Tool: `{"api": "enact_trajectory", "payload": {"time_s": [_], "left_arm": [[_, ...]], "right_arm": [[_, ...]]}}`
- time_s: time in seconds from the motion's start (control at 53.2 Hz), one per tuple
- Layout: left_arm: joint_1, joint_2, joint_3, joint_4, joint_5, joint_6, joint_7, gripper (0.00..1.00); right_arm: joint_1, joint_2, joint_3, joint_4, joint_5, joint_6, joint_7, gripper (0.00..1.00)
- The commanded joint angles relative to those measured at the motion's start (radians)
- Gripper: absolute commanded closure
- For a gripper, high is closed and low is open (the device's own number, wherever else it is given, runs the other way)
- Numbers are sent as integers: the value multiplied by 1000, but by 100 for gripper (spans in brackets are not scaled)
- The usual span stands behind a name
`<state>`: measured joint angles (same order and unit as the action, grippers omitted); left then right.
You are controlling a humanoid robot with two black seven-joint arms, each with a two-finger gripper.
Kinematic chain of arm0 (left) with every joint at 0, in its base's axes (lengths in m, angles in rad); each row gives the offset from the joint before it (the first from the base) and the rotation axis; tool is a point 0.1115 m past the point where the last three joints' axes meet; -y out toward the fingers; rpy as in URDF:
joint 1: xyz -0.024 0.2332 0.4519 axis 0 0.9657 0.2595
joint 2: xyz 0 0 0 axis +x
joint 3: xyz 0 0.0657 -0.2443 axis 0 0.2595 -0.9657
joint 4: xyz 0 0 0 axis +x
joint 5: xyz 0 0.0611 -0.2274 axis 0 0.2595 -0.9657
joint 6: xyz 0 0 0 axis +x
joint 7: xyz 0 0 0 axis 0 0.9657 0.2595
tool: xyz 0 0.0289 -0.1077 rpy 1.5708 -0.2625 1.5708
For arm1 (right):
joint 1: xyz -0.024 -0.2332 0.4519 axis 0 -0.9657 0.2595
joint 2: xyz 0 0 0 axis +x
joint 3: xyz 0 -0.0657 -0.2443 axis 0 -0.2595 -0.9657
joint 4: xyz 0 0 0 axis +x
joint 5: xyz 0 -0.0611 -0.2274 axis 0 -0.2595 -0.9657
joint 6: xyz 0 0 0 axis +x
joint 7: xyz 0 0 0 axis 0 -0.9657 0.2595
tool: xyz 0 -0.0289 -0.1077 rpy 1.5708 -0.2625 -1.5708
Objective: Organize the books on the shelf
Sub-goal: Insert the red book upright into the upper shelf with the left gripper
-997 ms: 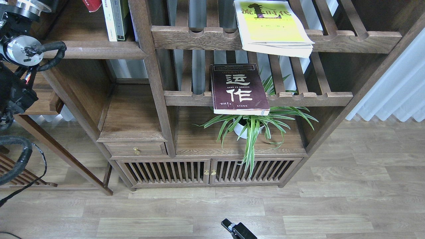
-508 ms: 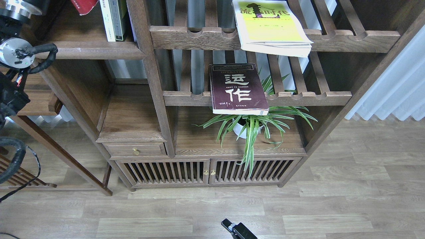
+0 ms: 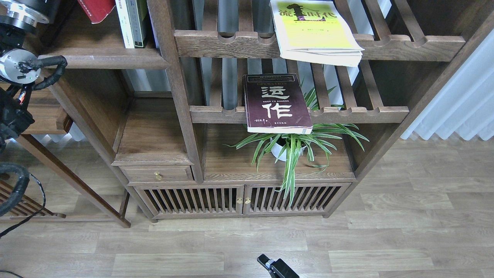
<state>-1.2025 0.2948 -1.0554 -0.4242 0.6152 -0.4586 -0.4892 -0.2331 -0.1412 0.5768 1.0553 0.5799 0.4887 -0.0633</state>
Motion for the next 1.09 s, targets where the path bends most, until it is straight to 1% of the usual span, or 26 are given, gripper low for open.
{"api": "enact_trajectory", "payload": {"time_s": [0.0,0.188,0.207,0.301,0.677,0.865,0.978,1.015,1.072], "left_arm": [[-2,0,0,-1,0,3,1,70],[-5,-5,6,-5,0,4,1,68],[-11,-9,5,-13,-2,4,1,65],[-19,-11,3,-27,-2,6,1,62],[-60,-42,-17,-65,-29,5,1,62],[-46,-26,-46,-145,-31,21,1,61],[1,-8,-51,-220,-31,38,1,58],[26,7,-52,-270,-31,70,1,57],[53,26,-52,-314,-32,109,1,53]], "right_arm": [[0,-1,0,0,0,0,-1,1],[0,-1,0,0,0,0,-1,1],[0,-1,0,0,0,0,-1,1],[0,-1,0,-1,0,0,-1,1],[0,-3,-2,0,0,0,-1,1],[0,-5,0,0,0,0,-1,1],[0,-3,3,-1,2,0,0,1],[-2,-3,17,0,2,0,0,1],[-5,-3,37,3,3,0,0,1]]}}
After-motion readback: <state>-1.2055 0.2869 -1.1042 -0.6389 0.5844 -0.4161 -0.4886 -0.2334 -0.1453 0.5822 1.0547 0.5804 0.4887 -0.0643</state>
